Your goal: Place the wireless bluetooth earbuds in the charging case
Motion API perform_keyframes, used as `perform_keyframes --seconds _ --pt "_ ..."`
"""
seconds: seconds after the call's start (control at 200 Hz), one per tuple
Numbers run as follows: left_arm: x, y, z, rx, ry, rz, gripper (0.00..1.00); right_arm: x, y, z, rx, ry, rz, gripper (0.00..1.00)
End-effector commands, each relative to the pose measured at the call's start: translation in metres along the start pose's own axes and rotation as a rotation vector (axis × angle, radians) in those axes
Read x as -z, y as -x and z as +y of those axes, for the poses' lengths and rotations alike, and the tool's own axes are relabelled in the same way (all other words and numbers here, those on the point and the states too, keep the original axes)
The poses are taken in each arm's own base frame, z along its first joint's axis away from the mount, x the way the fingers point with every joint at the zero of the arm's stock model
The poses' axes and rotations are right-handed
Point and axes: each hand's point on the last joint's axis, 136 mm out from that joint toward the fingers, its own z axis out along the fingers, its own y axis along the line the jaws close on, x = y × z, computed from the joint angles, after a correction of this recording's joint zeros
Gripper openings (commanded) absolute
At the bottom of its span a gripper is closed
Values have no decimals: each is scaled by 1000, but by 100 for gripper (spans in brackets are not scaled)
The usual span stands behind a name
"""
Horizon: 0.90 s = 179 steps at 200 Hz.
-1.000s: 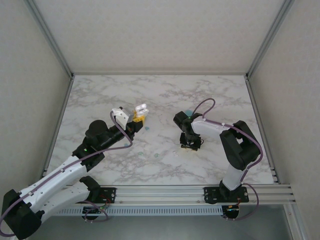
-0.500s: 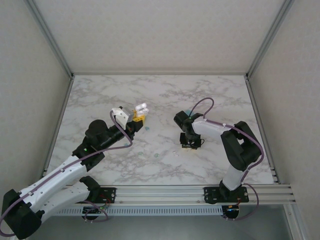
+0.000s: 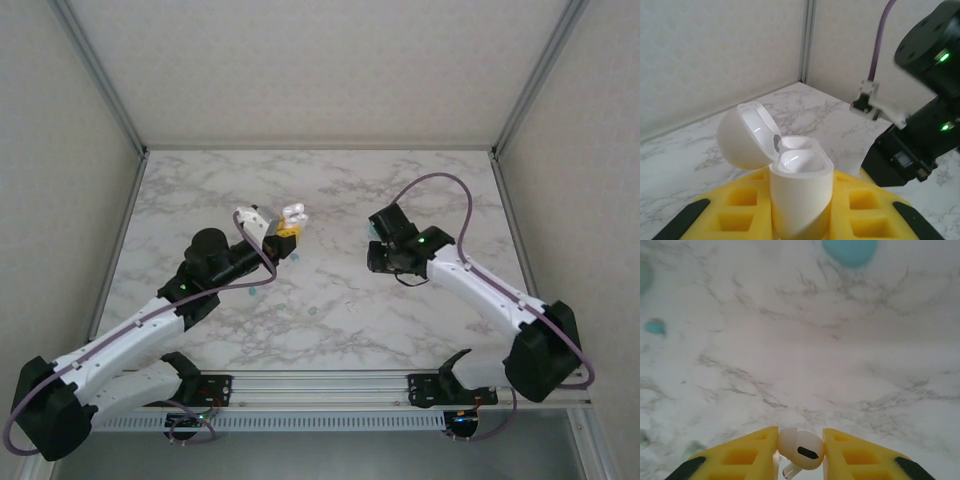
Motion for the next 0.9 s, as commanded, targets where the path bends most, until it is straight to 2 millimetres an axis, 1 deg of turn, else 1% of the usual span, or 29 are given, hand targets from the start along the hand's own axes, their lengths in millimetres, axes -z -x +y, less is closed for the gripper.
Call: perform_keyframes --seconds 0.0,0.145,0.335,0.516,0.891 --pt "-3 33 -13 14 -55 -95 13 29 31 7 66 34 -130 28" --pt "-11 30 -18 18 -72 -89 13 58 51 16 104 84 -227 28" --pt "-19 29 -24 16 -89 -88 13 86 71 29 136 135 -301 28" --pt "-25 30 -28 12 -105 -88 13 101 83 39 149 181 -342 28" --pt "-34 33 -34 8 -132 -99 12 131 100 65 225 293 -399 27"
